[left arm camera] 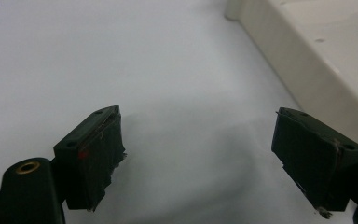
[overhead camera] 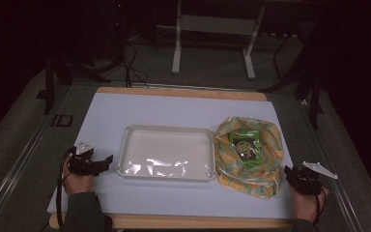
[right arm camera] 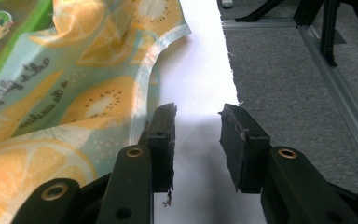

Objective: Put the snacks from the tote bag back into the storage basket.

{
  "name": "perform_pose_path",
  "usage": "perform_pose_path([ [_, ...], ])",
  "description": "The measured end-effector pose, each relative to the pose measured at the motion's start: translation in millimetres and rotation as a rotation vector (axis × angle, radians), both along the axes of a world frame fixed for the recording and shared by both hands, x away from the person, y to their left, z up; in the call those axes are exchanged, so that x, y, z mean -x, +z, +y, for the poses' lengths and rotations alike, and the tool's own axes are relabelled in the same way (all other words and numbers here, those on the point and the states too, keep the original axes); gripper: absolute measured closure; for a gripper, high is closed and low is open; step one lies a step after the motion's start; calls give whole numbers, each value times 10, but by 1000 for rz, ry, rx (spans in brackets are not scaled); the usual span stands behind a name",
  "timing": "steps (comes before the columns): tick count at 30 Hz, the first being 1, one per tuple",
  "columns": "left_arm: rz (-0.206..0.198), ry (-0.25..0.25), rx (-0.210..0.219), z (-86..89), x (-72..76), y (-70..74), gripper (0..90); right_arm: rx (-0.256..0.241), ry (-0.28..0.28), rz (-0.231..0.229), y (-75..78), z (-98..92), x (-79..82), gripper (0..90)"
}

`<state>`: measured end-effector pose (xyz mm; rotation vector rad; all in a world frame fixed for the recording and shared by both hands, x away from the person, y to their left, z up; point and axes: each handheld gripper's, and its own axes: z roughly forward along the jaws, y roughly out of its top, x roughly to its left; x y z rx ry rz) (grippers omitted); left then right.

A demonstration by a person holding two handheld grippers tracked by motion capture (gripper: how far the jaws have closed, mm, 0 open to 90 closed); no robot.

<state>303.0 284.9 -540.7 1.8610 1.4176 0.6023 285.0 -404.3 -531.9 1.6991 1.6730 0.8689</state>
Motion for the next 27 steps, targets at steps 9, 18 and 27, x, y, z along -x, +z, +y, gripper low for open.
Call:
perform_pose_path([
  [9, -8, -18, 17, 11, 8, 1, 169, -42, 24, 12, 60, 10, 30, 646],
  [18, -10, -17, 4, -3, 11, 1, 174, -33, 72, 45, 171, 56, 2, 649],
  [27, -12, -20, -8, -17, 12, 0, 182, -50, 106, 60, 282, 31, 30, 657],
])
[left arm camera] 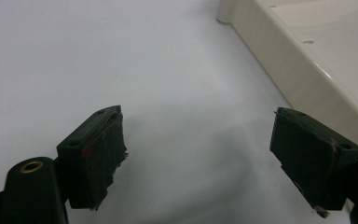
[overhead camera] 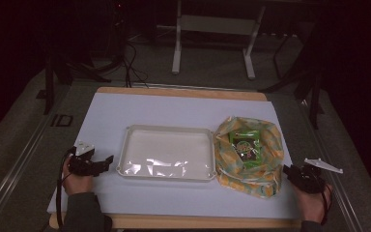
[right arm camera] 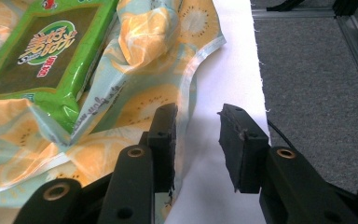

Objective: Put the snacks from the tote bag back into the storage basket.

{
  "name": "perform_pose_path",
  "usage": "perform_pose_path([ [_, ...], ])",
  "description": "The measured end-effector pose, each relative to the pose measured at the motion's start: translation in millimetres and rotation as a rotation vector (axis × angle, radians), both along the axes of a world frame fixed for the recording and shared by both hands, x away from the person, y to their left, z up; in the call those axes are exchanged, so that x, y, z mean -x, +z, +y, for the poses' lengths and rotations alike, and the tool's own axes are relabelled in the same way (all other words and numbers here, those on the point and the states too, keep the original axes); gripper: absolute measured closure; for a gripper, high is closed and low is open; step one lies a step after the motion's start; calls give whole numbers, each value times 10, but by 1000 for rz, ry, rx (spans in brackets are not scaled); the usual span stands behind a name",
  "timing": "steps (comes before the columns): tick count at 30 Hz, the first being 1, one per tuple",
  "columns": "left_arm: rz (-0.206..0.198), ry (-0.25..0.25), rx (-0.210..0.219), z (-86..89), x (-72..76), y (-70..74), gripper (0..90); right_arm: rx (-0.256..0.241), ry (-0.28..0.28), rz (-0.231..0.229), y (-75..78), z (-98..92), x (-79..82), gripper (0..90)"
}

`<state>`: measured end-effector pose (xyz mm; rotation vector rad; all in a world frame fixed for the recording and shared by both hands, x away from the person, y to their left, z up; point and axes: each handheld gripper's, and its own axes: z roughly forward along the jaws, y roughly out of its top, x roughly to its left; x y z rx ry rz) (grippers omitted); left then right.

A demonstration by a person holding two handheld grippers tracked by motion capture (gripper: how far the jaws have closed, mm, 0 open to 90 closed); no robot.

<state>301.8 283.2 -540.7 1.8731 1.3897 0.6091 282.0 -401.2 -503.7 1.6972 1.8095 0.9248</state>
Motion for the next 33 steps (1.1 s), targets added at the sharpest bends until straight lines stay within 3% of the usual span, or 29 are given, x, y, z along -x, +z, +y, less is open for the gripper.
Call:
perform_pose_path([
  [16, -4, 4, -7, -5, 7, 3, 183, -2, 90, 15, 324, -5, 97, 631],
  [21, -8, 3, -9, -5, 10, 4, 184, -10, 126, 22, 395, 46, 69, 625],
  [26, -11, 4, -13, -12, 11, 3, 187, -52, 159, 26, 457, 74, 7, 608],
  [33, -11, 1, -12, -15, 10, 1, 187, -51, 185, 18, 595, 129, -81, 612],
])
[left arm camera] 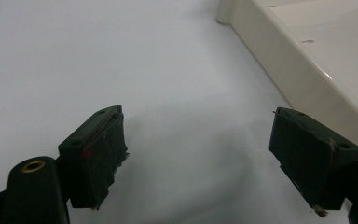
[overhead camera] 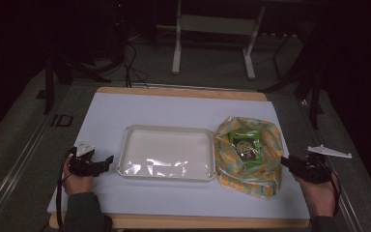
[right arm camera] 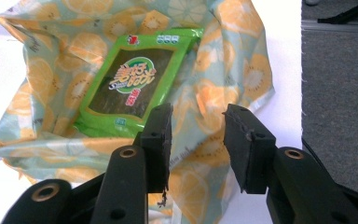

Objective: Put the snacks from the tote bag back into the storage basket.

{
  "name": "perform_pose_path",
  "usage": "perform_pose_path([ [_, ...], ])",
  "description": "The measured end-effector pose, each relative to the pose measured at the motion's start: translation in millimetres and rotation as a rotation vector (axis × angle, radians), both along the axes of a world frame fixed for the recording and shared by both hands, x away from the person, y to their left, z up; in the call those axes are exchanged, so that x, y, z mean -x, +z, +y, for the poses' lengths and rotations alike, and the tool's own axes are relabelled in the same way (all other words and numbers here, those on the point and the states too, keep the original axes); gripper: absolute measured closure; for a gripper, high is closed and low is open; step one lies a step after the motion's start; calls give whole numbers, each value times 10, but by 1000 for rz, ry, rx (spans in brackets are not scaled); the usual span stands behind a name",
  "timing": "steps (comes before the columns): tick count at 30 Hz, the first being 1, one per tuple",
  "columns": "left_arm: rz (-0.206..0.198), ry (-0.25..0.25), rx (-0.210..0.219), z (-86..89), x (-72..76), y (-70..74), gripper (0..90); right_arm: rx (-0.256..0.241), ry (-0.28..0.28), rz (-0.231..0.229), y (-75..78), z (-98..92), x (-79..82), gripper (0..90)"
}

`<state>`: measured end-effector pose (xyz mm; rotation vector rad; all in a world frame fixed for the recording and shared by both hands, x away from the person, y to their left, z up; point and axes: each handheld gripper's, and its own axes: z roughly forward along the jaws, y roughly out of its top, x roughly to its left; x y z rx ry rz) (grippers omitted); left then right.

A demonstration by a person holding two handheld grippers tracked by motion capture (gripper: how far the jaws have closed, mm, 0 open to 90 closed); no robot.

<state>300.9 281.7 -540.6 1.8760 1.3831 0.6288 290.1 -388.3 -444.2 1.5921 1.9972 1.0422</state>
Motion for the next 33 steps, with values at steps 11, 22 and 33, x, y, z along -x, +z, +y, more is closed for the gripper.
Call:
perform_pose_path([
  [11, 1, 0, -1, -1, -1, 0, 188, -16, 21, 4, 31, 20, -146, 592],
  [22, 2, 1, -1, -1, -2, 0, 188, -22, 38, 7, 29, 96, -233, 588],
  [33, 3, 3, 2, 1, -1, 1, 188, -31, 77, 12, 32, 212, -342, 637],
])
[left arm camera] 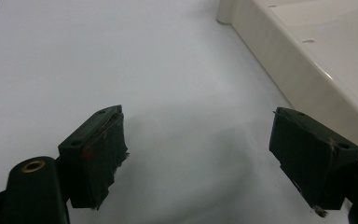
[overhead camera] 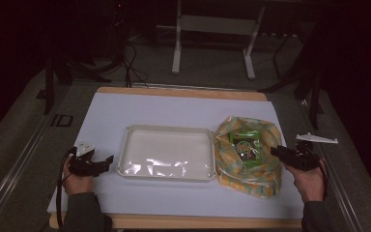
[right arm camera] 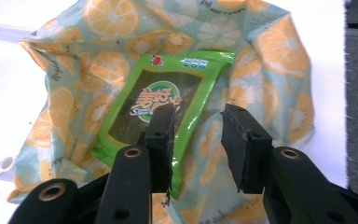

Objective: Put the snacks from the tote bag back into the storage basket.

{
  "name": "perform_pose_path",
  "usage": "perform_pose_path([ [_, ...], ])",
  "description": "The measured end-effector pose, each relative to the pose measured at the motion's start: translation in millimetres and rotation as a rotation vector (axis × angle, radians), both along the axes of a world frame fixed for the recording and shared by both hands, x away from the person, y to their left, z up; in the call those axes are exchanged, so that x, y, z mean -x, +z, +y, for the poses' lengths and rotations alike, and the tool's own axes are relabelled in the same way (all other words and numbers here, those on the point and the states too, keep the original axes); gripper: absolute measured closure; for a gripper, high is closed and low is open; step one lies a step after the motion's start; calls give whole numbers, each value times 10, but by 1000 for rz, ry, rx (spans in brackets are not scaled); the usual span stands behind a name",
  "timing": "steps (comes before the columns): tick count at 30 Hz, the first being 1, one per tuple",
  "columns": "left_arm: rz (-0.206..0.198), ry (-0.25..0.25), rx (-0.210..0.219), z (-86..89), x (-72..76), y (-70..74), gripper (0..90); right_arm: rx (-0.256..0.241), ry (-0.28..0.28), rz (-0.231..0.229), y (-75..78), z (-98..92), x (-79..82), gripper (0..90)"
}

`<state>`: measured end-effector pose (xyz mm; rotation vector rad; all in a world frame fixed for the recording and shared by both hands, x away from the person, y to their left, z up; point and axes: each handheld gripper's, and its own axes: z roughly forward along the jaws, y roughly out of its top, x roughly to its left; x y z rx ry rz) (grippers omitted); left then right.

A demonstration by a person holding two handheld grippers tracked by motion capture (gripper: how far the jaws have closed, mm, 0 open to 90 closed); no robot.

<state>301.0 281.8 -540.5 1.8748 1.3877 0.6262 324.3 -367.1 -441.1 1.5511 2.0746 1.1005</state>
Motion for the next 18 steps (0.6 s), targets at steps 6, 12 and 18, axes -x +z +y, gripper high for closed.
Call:
perform_pose_path([
  [6, -1, -2, -2, 1, 0, 0, 188, -7, 11, 23, -46, 52, -76, 613],
  [12, 0, 1, -1, -1, -1, -1, 188, -16, 14, 48, -86, 90, -132, 600],
  [18, 1, 0, -2, 0, -1, -1, 188, -27, 20, 72, -128, 142, -189, 564],
])
